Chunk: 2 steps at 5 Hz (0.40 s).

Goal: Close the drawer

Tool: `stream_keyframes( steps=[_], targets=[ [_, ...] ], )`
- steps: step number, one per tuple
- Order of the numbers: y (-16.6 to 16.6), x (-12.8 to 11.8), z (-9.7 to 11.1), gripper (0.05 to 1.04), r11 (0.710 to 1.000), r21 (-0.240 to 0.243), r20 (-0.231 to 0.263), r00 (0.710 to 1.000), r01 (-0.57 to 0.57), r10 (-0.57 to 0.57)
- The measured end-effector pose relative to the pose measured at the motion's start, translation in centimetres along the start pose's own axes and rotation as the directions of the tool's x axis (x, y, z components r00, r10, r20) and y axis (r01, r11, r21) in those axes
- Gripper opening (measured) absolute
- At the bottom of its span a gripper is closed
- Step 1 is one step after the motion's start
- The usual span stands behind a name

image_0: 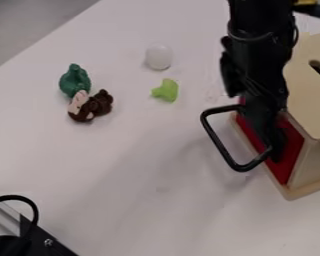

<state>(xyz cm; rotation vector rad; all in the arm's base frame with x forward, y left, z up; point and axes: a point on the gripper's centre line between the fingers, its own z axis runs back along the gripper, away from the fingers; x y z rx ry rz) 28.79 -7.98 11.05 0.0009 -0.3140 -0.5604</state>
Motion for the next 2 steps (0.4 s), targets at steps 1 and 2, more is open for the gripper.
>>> stream_keyframes(
  steps=[1,2],
  targets=[
    [0.4,-1.2,2.8,1.000,0.999,0.030,-0.041,0.999,0.017,-0.016],
    [1.1,-1.7,5.4,1.000,0.998,0.056,-0.075,0.997,0.029,-0.025]
  ],
)
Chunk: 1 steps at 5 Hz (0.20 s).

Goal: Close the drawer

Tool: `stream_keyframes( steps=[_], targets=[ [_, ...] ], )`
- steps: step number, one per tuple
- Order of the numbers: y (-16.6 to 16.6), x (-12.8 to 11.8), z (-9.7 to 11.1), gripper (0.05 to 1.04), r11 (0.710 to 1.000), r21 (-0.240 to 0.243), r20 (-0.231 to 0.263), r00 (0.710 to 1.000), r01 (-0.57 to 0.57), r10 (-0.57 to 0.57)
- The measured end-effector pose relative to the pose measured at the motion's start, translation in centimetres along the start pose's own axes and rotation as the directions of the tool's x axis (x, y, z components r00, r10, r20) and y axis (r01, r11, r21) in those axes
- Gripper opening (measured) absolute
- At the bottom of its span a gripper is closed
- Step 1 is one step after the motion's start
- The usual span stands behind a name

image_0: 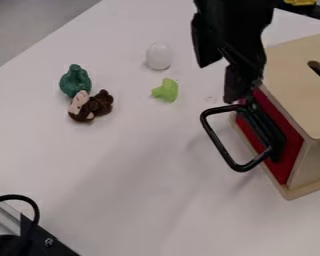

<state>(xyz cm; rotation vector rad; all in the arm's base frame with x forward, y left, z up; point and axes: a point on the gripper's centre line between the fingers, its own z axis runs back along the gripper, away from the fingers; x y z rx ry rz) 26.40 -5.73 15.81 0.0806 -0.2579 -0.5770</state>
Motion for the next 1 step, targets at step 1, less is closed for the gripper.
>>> stream_keyframes(
  steps=[1],
  targets=[
    [0.10,-0.06,0.35,1.000,1.000,0.004,0.002,1.000,0.004,-0.004]
  ],
)
